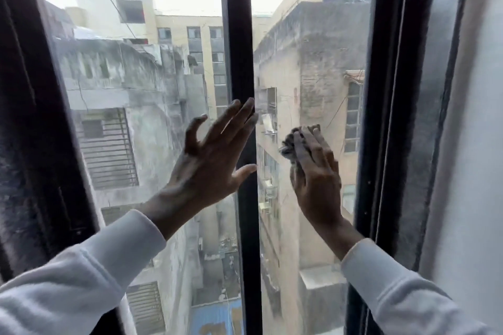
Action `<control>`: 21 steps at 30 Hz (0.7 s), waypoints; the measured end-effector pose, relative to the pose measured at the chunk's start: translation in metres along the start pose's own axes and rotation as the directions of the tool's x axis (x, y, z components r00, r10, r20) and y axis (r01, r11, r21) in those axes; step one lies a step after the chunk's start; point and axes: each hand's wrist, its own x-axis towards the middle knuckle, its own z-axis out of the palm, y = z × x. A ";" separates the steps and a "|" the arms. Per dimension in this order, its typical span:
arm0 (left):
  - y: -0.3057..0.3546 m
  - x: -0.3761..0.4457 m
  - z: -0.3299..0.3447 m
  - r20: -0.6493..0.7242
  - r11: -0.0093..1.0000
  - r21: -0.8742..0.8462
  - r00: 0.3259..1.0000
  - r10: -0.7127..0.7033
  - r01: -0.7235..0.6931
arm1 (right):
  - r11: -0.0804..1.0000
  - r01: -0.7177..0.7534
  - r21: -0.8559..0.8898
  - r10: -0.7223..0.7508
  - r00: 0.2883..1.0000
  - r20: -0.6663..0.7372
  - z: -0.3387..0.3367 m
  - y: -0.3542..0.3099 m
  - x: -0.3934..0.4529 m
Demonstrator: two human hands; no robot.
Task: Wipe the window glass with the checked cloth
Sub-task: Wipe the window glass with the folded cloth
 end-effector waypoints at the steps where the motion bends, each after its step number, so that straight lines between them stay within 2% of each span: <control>1: 0.005 -0.001 0.004 0.017 1.000 0.005 1.000 0.004 -0.004 | 1.000 -0.013 -0.016 0.013 1.000 0.012 0.003 0.015 0.003; 2: 0.008 -0.002 0.007 0.031 1.000 0.001 1.000 -0.006 0.006 | 0.999 0.014 -0.048 -0.013 0.999 0.038 0.008 0.023 -0.002; 4: 0.014 -0.003 0.011 0.053 1.000 -0.003 0.998 -0.017 0.017 | 0.971 0.224 -0.083 -0.211 0.968 0.137 0.023 0.024 -0.033; 6: 0.018 -0.005 0.016 0.052 1.000 0.020 0.998 -0.026 0.025 | 0.871 0.489 -0.044 -0.465 0.850 0.246 0.031 0.025 -0.046; 7: 0.019 -0.004 0.017 0.046 1.000 0.020 0.999 -0.023 0.022 | 0.831 0.555 -0.039 -0.532 0.814 0.234 0.032 0.032 -0.029; 8: 0.018 -0.004 0.018 0.043 1.000 0.017 0.999 -0.015 0.015 | 0.837 0.544 -0.058 -0.525 0.829 0.191 0.032 0.040 -0.008; 9: 0.016 -0.004 0.019 0.040 1.000 0.016 0.999 -0.008 0.007 | 0.899 0.430 -0.084 -0.419 0.899 0.128 0.029 0.048 0.012; 10: 0.013 -0.003 0.018 0.039 1.000 0.018 0.999 -0.002 0.001 | 0.968 0.235 -0.082 -0.233 0.972 0.036 0.024 0.050 0.023; 11: 0.011 -0.003 0.018 0.051 1.000 0.015 0.999 0.004 -0.004 | 0.996 0.069 -0.061 -0.071 0.997 -0.034 0.022 0.049 0.021; 12: 0.011 -0.002 0.017 0.071 1.000 0.012 0.997 0.003 -0.004 | 0.999 0.007 -0.049 -0.009 0.999 -0.033 0.023 0.043 0.008; 13: 0.012 -0.003 0.017 0.090 1.000 0.014 0.996 -0.007 0.006 | 0.998 0.045 -0.040 -0.044 0.999 0.021 0.024 0.036 -0.011; 14: 0.013 -0.003 0.017 0.101 1.000 0.016 0.995 -0.018 0.017 | 0.982 0.186 -0.035 -0.183 0.979 0.090 0.023 0.038 -0.026; 15: 0.014 -0.002 0.016 0.109 1.000 0.015 0.994 -0.020 0.019 | 0.948 0.315 -0.034 -0.309 0.943 0.122 0.020 0.047 -0.025; 16: 0.015 -0.002 0.015 0.115 1.000 0.011 0.993 -0.016 0.014 | 0.931 0.363 -0.037 -0.357 0.928 0.110 0.017 0.058 -0.012; 17: 0.016 -0.001 0.014 0.116 1.000 0.010 0.993 -0.014 0.012 | 0.951 0.302 -0.059 -0.298 0.952 0.069 0.017 0.066 0.000; 19: 0.015 -0.001 0.012 0.126 1.000 0.012 0.992 -0.024 0.023 | 0.999 0.006 -0.049 -0.007 1.000 -0.002 0.014 0.062 0.007; 20: 0.015 -0.001 0.011 0.134 0.999 0.016 0.990 -0.033 0.031 | 0.998 -0.006 -0.061 0.007 1.000 0.012 0.016 0.054 -0.001; 21: 0.016 -0.001 0.011 0.143 0.999 0.019 0.989 -0.043 0.041 | 0.994 0.098 -0.049 -0.095 0.993 0.067 0.017 0.047 -0.017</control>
